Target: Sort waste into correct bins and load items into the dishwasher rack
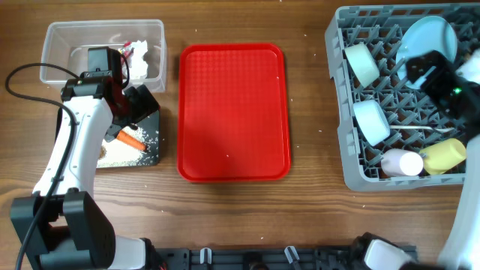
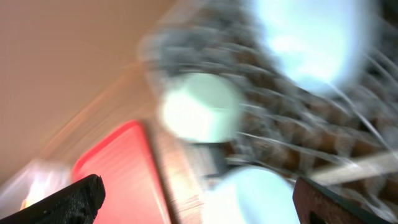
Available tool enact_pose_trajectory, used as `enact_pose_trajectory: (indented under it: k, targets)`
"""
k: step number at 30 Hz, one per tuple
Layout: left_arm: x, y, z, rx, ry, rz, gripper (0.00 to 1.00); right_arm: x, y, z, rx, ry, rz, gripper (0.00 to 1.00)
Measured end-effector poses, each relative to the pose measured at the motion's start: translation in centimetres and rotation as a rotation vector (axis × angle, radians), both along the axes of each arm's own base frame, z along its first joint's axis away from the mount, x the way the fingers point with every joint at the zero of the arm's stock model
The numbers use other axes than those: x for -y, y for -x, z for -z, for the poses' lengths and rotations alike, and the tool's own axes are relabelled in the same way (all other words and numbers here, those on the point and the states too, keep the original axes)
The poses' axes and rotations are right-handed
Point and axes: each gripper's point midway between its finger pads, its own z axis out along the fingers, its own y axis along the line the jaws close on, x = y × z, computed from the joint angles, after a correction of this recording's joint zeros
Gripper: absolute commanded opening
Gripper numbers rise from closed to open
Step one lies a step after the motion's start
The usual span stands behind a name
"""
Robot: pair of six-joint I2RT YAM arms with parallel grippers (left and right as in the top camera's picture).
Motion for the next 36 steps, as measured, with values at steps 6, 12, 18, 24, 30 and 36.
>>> enact_pose_trajectory:
  k: [6, 12, 18, 24, 30, 36]
  targets:
    - [0.0, 0.0, 0.0, 0.0, 0.0, 0.0, 1.0, -14.0, 6.6, -9.5, 0.317, 0.112, -0.499, 1.0]
    - [0.0, 0.0, 0.0, 0.0, 0.0, 0.0, 1.0, -13.5, 7.2, -7.9, 0.231, 0.125, -0.449, 1.0]
    - [0.0, 0.0, 0.0, 0.001, 0.0, 0.0, 1.0, -11.4, 5.1, -4.9, 0.3, 0.315, -0.413, 1.0]
    - [0.0, 0.1, 0.0, -0.003, 0.0, 0.0, 1.0, -10.7, 9.8, -2.2, 0.716, 0.49, -0.287, 1.0]
    - [0.0, 0.1, 0.1, -0.005, 0.0, 0.0, 1.0, -10.9, 11.4, 8.6, 0.774, 0.447, -0.244, 1.0]
    - [0.0, 0.0, 0.1, -0.002, 0.0, 0.0, 1.0, -10.6, 11.5, 9.5, 0.781, 0.459, -0.216, 1.0]
